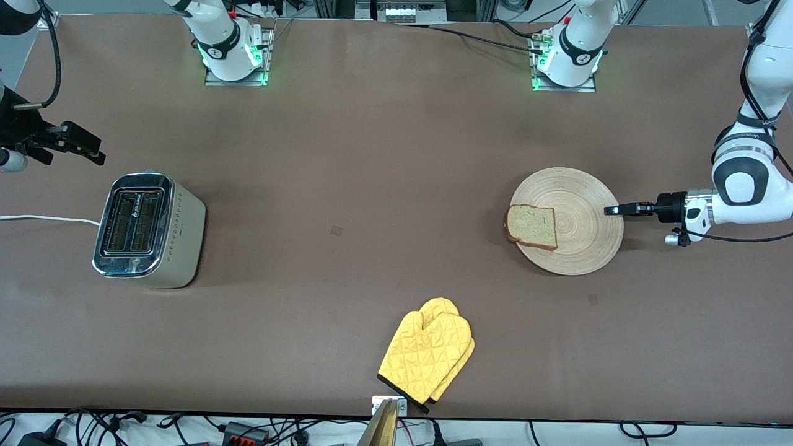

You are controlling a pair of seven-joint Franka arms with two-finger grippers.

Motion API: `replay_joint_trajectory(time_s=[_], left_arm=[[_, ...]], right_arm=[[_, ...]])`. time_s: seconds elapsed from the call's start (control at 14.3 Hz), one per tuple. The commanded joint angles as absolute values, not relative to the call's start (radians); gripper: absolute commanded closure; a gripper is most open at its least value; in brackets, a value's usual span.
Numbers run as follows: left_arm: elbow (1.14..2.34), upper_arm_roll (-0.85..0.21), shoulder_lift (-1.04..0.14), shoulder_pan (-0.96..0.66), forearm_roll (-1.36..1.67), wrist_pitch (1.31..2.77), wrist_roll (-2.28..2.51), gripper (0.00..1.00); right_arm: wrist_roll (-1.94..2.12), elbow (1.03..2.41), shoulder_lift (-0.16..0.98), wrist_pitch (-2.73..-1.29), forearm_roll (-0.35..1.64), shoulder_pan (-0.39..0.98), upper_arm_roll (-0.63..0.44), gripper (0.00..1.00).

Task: Move plate and put bread in toaster
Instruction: 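Push the wooden plate with the left gripper toward the silver toaster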

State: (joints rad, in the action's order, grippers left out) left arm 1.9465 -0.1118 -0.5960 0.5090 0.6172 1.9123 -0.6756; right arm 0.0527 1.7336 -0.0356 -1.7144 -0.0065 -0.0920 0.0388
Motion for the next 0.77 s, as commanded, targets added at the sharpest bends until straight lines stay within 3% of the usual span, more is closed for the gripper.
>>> replay_joint_trajectory(time_s=[0.0, 0.7], left_arm=[[1.948, -0.121, -0.592, 0.517, 0.646, 1.905, -0.722, 0.99], [1.888, -0.19, -0.649, 0.505, 0.784, 1.749, -0.796, 0.99]], right_arm=[[0.067, 1.74, -0.043, -1.713, -0.017, -0.104, 0.049, 0.0], [0.057, 1.74, -0.048, -1.713, -0.012, -0.104, 0.049, 0.0]])
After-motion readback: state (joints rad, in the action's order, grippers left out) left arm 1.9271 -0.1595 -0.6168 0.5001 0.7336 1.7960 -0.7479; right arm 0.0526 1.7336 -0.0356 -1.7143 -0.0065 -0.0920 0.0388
